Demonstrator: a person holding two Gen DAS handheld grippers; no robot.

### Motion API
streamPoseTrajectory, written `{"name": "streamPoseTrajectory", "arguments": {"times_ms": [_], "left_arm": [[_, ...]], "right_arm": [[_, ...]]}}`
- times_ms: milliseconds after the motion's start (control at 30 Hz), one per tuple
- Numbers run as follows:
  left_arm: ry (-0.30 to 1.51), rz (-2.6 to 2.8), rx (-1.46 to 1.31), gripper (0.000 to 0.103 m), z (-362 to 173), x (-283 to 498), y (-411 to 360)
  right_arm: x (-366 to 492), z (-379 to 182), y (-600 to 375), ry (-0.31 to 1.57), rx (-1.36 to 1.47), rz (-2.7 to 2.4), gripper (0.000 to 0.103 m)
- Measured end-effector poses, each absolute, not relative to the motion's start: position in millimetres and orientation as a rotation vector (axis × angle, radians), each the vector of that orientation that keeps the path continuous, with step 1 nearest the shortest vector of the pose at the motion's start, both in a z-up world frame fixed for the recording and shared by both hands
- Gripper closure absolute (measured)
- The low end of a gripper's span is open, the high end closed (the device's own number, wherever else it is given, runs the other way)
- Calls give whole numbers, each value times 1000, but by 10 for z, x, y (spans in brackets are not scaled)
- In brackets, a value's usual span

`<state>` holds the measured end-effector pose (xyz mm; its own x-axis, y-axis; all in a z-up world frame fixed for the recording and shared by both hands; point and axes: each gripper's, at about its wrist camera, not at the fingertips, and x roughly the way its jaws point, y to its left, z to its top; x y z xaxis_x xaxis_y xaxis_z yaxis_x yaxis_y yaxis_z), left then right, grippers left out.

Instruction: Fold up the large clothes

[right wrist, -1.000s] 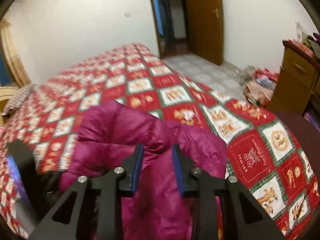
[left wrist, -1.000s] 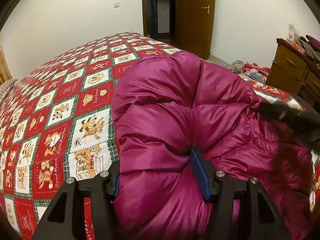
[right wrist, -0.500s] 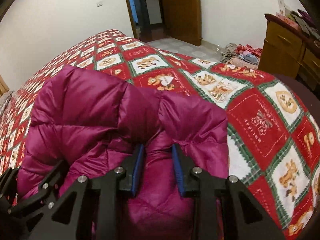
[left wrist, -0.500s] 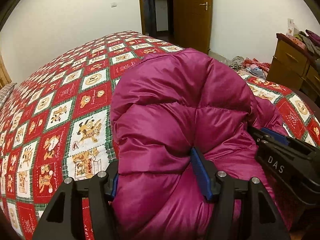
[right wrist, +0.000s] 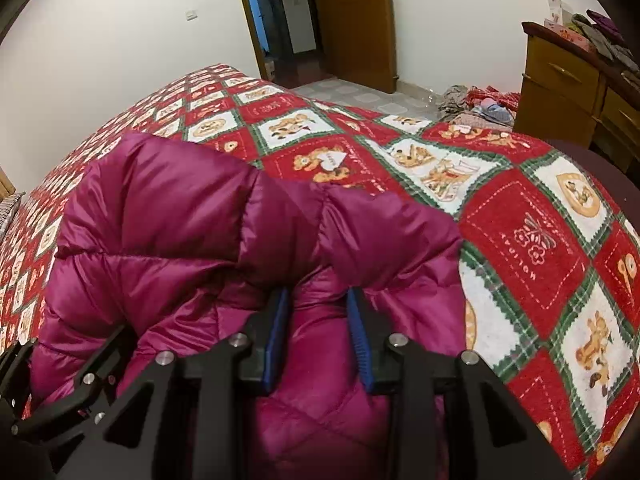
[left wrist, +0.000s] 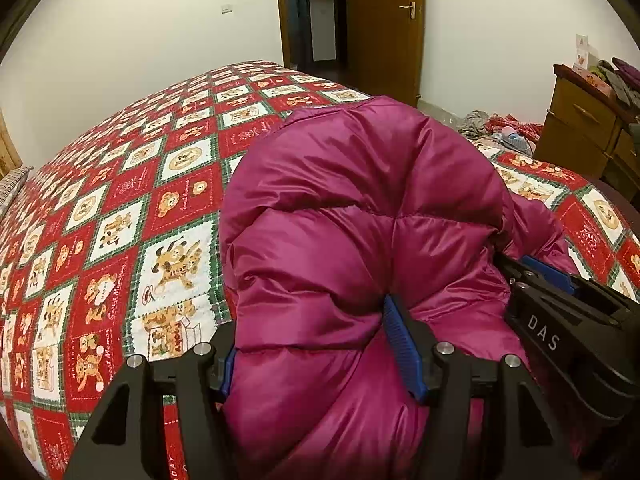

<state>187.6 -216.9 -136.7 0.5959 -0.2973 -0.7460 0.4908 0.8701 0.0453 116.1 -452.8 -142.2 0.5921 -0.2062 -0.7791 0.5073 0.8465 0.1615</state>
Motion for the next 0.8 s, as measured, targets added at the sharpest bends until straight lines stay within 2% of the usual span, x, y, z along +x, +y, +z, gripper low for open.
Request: {"name": "streamPoseTrajectory", "arguments": {"times_ms": [333, 667, 700, 767, 800], "left_arm": [[818, -495, 245, 41, -1356, 1874, -2093], [864, -541, 156, 42, -1243, 1850, -1604], [867, -543, 154, 41, -1225, 1879, -1592], [864, -547, 158, 40, -1192, 1926, -1586], [864, -544, 166, 38, -1193, 1943, -1595]], "right_arm": [[1110, -1417, -4550, 834, 428, -408, 67], [1008, -1311, -4277, 839, 474, -187, 66], [968, -1264, -4307, 820, 489, -201, 64], [863, -1180, -4386, 768, 536, -220, 45], [780, -1120, -4415, 736, 555, -232, 27]]}}
